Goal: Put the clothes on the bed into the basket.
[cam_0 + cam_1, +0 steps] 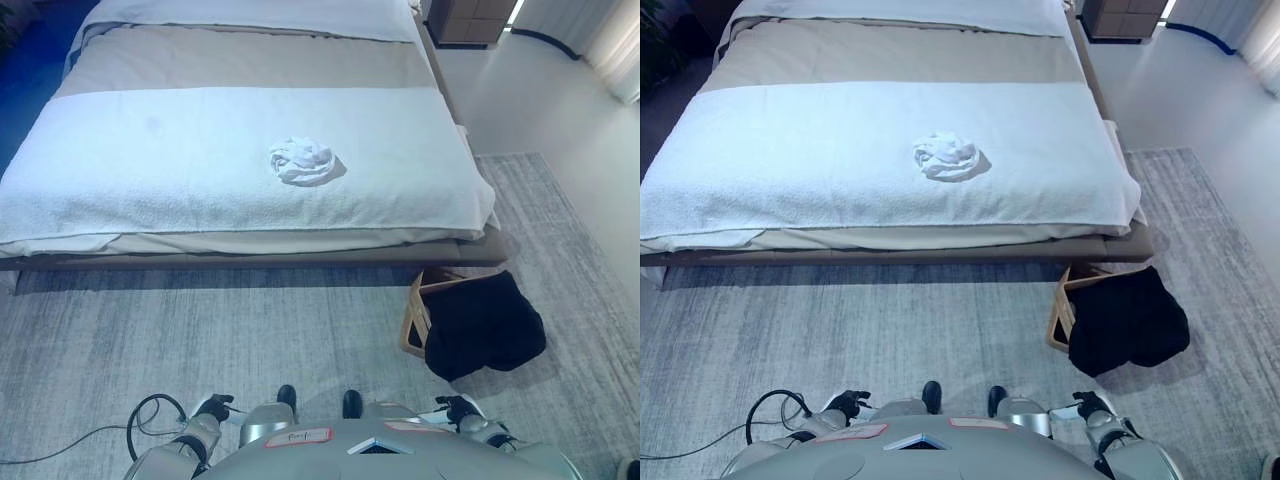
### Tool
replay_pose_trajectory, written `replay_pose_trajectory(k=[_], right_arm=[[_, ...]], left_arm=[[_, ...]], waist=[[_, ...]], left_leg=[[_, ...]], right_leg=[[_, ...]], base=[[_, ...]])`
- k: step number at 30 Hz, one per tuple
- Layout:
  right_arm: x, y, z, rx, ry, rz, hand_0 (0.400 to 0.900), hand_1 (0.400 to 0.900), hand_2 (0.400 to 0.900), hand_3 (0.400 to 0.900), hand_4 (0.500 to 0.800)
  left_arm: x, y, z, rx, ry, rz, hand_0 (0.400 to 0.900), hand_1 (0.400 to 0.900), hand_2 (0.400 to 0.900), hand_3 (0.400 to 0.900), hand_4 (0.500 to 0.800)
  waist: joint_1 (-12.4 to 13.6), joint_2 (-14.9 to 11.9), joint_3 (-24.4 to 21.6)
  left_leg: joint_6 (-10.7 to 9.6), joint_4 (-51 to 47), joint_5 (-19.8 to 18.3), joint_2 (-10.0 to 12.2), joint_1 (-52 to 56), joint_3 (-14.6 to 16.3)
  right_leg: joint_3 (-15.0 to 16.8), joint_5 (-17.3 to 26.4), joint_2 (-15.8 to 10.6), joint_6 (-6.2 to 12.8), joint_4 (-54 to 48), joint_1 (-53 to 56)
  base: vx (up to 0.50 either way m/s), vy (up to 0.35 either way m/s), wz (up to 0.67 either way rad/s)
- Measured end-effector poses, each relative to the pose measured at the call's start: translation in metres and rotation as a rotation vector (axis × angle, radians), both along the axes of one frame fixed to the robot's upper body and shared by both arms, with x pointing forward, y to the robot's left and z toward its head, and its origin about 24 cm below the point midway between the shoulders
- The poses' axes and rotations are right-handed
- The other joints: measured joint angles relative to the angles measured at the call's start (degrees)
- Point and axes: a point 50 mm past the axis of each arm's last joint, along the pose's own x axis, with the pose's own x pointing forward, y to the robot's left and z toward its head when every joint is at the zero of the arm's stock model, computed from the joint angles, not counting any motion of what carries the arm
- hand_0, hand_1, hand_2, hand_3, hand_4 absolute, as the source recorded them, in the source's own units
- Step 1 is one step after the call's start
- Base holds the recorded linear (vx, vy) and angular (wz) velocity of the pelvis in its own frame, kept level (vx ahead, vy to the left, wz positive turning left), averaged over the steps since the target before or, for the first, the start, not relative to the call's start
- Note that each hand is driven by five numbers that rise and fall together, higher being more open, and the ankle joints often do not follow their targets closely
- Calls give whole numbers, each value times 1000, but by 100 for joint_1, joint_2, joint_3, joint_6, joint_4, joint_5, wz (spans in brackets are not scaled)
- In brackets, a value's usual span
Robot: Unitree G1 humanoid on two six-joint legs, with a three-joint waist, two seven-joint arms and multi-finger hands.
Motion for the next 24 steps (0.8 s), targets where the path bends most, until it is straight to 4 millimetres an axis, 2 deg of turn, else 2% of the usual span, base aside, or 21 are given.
replay_pose_trajectory(k=[24], right_arm=[[0, 0, 0, 0, 8, 14, 900, 900, 900, 900, 800]], left_arm=[[-2, -3, -1, -13, 0, 15, 900, 900, 900, 900, 800]], waist=[[-4, 51, 3]], left_leg=[[0, -2, 0, 3, 81, -2]], right_leg=[[-5, 0, 0, 0, -2, 49]], base=[[11, 2, 0]])
